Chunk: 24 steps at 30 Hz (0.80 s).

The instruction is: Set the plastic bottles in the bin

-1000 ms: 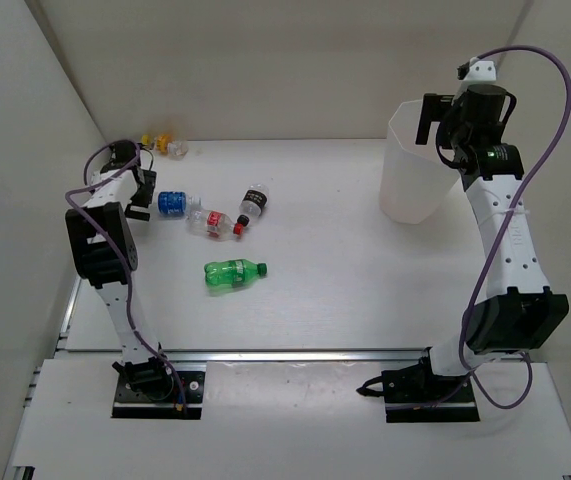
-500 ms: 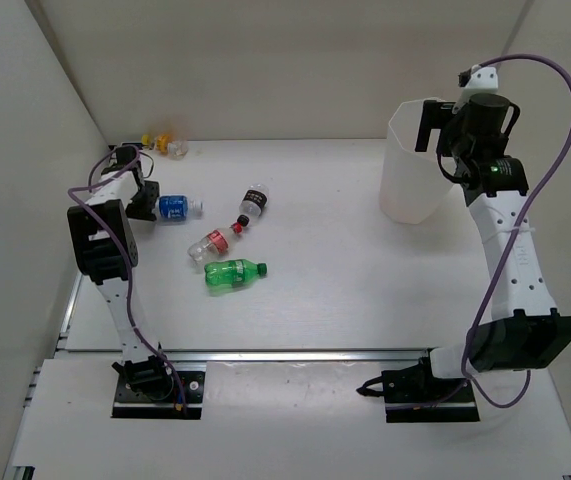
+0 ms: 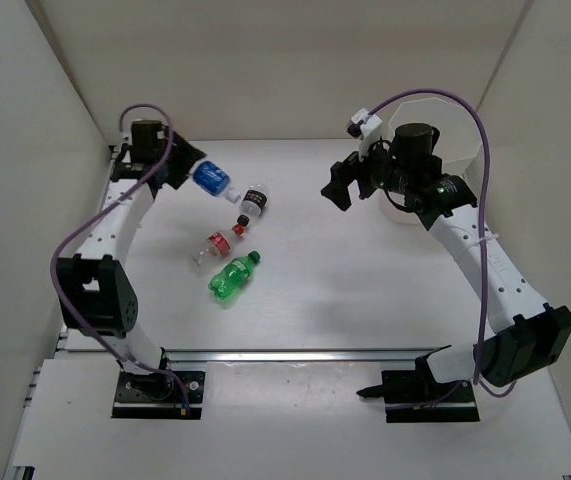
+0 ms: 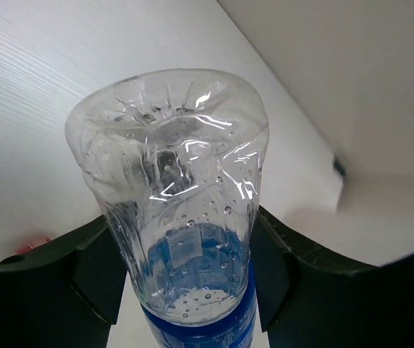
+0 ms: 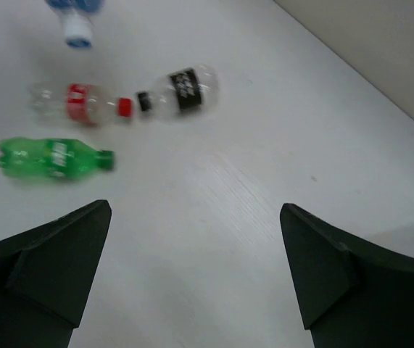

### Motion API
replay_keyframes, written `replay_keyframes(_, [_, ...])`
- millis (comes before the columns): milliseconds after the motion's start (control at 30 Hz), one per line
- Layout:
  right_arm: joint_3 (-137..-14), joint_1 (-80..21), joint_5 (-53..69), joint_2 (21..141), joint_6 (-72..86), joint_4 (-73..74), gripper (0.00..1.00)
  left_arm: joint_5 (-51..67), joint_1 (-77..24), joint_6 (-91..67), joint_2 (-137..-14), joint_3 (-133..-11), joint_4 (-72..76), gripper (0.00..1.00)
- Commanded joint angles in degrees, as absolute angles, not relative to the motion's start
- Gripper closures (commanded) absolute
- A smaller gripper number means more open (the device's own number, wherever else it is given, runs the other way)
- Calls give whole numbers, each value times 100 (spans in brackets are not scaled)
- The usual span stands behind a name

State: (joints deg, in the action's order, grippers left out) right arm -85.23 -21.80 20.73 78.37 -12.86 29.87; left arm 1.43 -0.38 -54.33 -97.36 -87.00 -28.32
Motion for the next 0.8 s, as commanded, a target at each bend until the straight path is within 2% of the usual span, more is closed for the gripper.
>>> replay_keyframes(0, [-8167, -2188, 4384, 7813, -810, 2121, 1, 1107, -825, -4405, -9011, -8078, -2374, 53])
replay_keyframes(100, [-7579, -2320, 5263, 7778, 138, 1016, 1, 1616, -1545, -4358, -8519, -7481, -1786, 53])
replay_keyframes(200, [-6927, -2356, 6063, 7770, 1578, -285, 1, 2118, -1854, -4701, -8078, -6664, -767, 53])
replay_keyframes(333, [-6102, -2540, 5793, 7726, 2557, -1457, 1, 2101, -2188, -4693, -7622, -6390, -467, 55])
replay_keyframes(467, [-5538, -2716, 5388, 7716, 3163, -2231, 1, 2162, -2399, -4869, -7076, -5785, 217, 53])
replay_keyframes(600, [-5528, -2997, 5116, 7945, 3278, -2328, 1, 2688, -2390, -5142, -6908, -5283, 781, 53])
replay_keyframes(767, [-5397, -3093, 5177, 8147, 3665, -3102, 0, 2962, -2592, -5081, -6838, -5150, 773, 54])
